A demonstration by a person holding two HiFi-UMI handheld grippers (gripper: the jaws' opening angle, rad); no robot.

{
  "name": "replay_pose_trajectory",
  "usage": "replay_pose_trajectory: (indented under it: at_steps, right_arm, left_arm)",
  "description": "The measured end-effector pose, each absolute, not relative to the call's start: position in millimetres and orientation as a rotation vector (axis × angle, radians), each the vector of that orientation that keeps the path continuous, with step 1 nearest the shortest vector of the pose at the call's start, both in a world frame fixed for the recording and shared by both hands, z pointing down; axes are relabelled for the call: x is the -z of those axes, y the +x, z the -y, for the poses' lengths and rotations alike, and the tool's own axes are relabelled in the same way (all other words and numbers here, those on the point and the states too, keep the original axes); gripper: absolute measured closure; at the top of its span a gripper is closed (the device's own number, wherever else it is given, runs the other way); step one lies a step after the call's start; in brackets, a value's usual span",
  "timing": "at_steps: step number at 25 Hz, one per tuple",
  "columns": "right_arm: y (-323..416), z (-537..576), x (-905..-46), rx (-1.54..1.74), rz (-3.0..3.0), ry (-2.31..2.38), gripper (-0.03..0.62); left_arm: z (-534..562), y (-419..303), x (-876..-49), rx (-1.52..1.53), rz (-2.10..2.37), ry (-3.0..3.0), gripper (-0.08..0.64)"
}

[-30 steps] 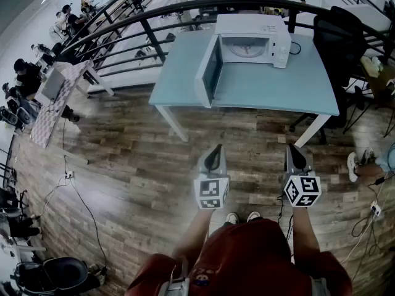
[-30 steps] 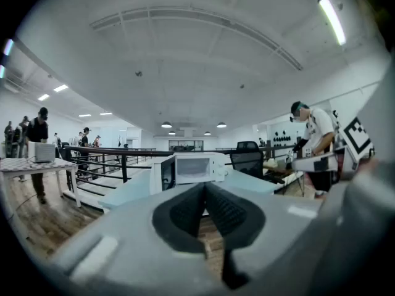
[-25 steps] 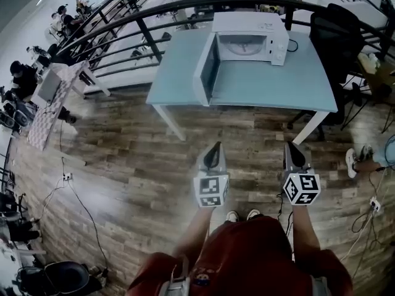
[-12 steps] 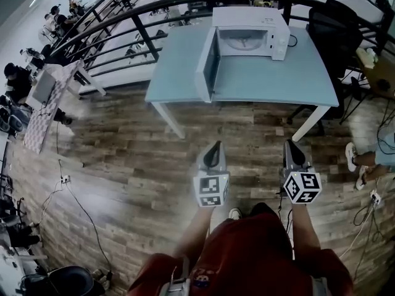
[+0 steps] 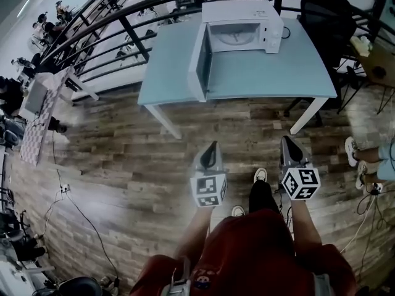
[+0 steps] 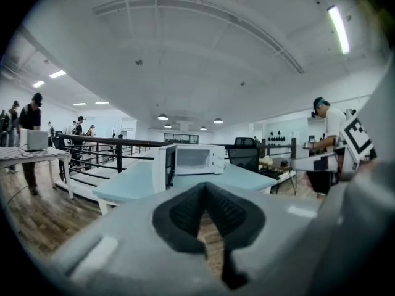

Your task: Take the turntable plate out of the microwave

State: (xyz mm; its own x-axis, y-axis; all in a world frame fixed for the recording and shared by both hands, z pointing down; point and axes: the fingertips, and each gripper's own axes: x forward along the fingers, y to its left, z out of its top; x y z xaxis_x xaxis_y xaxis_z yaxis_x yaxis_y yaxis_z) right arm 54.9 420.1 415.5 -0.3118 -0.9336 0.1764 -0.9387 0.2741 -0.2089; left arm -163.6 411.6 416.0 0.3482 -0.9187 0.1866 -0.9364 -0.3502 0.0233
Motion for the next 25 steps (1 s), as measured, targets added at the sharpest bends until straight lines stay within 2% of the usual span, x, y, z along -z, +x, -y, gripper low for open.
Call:
replay_pose_trajectory:
  at_steps: [7, 25]
  right_arm:
    - [71, -382, -422, -0.463, 2.478, 1.840, 0.592]
    - [149, -242, -435, -0.536, 2.511, 1.803, 0.592]
  left_arm:
    - [-373, -143, -416, -0.167, 1.671, 2.498, 0.560]
    - [-236, -65, -421, -0.284, 1.740, 2.447, 0.560]
